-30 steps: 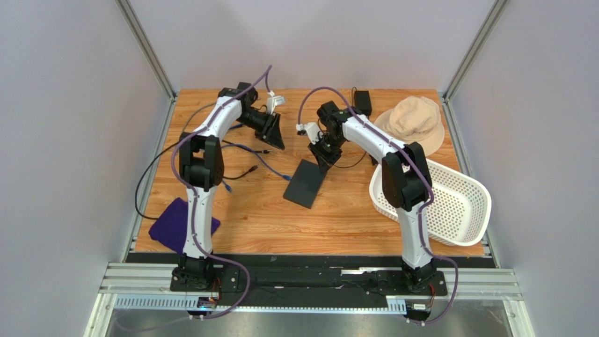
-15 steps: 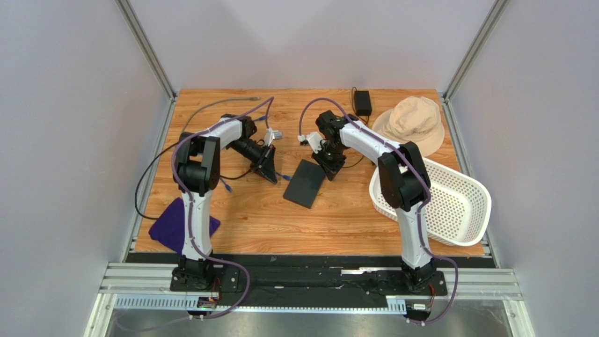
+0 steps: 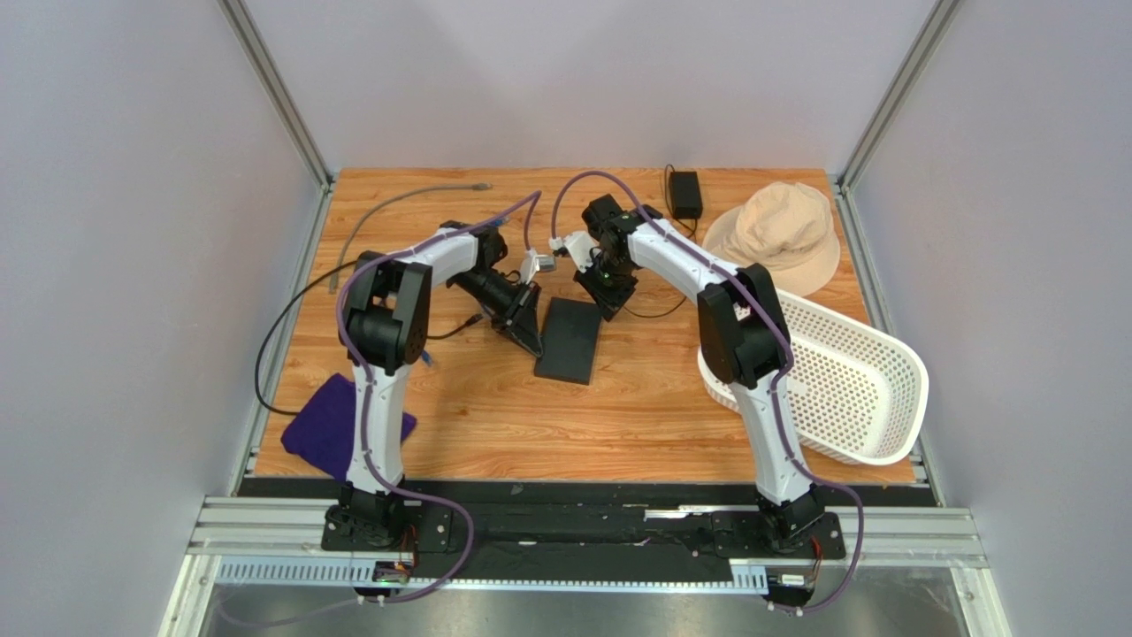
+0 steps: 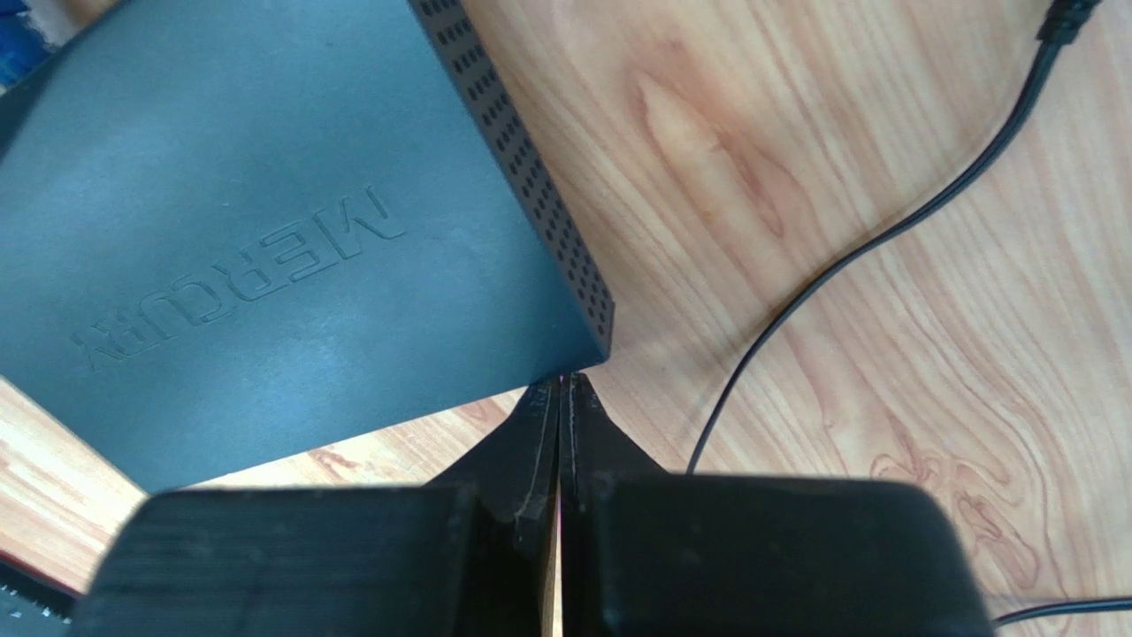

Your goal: Pull the plug from the switch port

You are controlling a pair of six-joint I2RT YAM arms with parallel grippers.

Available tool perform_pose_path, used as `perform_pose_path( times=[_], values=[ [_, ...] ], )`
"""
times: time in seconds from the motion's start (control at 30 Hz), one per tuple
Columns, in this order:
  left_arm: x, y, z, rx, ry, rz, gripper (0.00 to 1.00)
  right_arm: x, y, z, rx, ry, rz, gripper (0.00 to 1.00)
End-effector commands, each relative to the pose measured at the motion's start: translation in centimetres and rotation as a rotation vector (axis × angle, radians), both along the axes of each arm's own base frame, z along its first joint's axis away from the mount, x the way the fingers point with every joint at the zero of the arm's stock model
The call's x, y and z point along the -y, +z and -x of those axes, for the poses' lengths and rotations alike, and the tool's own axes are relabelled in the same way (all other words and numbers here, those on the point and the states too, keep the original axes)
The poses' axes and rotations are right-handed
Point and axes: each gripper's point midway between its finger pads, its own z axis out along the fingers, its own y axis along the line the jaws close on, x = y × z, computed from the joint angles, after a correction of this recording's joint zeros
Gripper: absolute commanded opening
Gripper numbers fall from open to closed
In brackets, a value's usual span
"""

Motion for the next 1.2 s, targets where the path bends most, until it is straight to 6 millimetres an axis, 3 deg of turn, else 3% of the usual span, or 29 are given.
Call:
perform_pose_path(
  times=[0.0, 0.13, 0.23, 0.33, 0.37, 0.5, 0.67, 0.8, 1.0, 1.17],
  values=[
    [0.0, 3.0, -1.5, 0.072, 0.044, 0.073, 0.19, -0.7, 3.7, -2.0, 0.121, -0.003, -0.045, 0.0],
    [-1.6, 5.7, -5.5, 0.125, 0.156, 0.124, 0.38, -1.5, 6.1, -0.5, 0.106, 0.011, -0.13, 0.0],
    [-1.7, 6.8, -8.0, 0.201, 0.163, 0.126, 0.45, -2.5, 7.1, 1.6, 0.044, 0.038, -0.21, 0.01],
    [-1.4, 6.5, -10.0, 0.23, 0.168, 0.127, 0.5, -3.1, 6.8, 3.2, -0.024, 0.063, -0.241, 0.01],
    [-1.4, 5.3, -10.6, 0.218, 0.172, 0.106, 0.5, -3.2, 6.5, 3.5, -0.035, 0.067, -0.235, 0.01],
    [-1.6, 3.4, -12.6, 0.209, 0.187, 0.032, 0.51, -3.2, 5.2, 4.1, -0.075, 0.051, -0.22, 0.01],
    [-1.5, 1.4, -11.9, 0.161, 0.191, -0.012, 0.51, -2.5, 4.3, 4.5, -0.084, 0.038, -0.19, 0.0],
    [-1.1, 0.4, -9.9, 0.121, 0.164, -0.029, 0.51, -2.2, 4.1, 4.4, -0.081, 0.03, -0.179, 0.0],
    [0.6, -0.6, -6.7, 0.067, 0.114, -0.015, 0.51, -1.5, 3.4, 3.9, -0.07, 0.01, -0.15, 0.0],
    [2.2, -0.8, -5.6, 0.06, 0.069, -0.011, 0.5, -1.1, 3.4, 3.9, -0.069, 0.0, -0.142, 0.0]
  ],
)
